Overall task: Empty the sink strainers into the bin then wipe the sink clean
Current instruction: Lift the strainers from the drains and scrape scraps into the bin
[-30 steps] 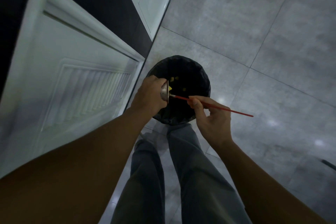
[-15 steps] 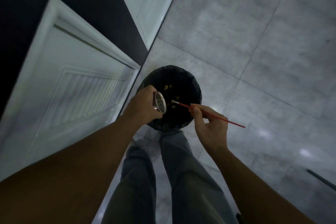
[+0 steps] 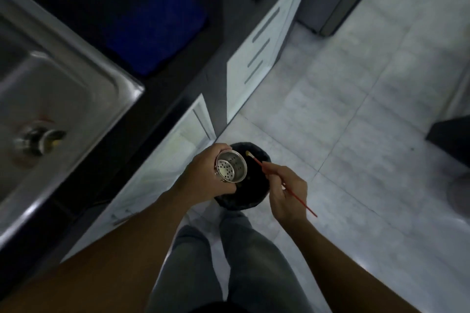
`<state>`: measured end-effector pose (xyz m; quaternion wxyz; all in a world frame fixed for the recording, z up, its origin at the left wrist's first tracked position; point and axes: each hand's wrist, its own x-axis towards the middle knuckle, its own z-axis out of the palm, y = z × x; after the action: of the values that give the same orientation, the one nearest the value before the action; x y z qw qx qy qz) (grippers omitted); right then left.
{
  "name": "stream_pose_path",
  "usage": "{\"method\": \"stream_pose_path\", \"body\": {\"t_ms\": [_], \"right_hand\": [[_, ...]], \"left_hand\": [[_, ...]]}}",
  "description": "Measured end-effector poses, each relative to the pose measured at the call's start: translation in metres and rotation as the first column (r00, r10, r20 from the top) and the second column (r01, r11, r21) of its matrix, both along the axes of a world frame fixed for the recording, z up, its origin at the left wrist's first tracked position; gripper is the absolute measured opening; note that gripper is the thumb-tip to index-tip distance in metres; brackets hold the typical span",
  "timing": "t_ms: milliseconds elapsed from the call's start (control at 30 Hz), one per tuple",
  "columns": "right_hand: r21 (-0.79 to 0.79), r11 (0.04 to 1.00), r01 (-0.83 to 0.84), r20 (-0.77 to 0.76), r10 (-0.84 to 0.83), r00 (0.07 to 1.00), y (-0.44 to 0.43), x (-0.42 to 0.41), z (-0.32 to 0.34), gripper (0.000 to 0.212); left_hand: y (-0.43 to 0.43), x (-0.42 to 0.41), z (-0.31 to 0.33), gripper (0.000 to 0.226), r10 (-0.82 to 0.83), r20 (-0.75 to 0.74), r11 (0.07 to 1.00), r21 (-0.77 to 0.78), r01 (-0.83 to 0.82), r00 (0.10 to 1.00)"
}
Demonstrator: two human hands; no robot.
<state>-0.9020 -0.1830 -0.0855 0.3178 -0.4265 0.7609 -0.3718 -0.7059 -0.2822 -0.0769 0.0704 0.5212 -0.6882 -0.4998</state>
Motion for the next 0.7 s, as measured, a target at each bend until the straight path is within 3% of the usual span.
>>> {"method": "stream_pose_path", "body": {"t_ms": [200,400,567,700], "right_hand": [[-0.256,0.953,-0.164,-0.037,0.160,0.986,-0.042,0.036,0.094,0.042],[-0.481,0.783,-0.394,-0.138,0.377,0.916,-0.097,0.113,0.151,0.039],[-0.478,0.652,-0.589,-0.276,0.525,0.805,-0.130,0.193,0.164,0.033],[-0.336,0.594,-0.731,-0.340,0.648,0.682,-0.147,0.255,0.157,0.039]], "left_hand": [[-0.005,0.045,0.105,0.083,0.232,-0.089,0.953,-0.181,-0.245,0.969],[0.008,0.136,0.164,0.079,0.514,-0.175,0.775,-0.324,-0.542,0.839],[0.017,0.220,0.176,0.081,0.639,-0.172,0.675,-0.340,-0.654,0.750],[0.023,0.276,0.164,0.078,0.666,-0.138,0.648,-0.381,-0.660,0.733]]}}
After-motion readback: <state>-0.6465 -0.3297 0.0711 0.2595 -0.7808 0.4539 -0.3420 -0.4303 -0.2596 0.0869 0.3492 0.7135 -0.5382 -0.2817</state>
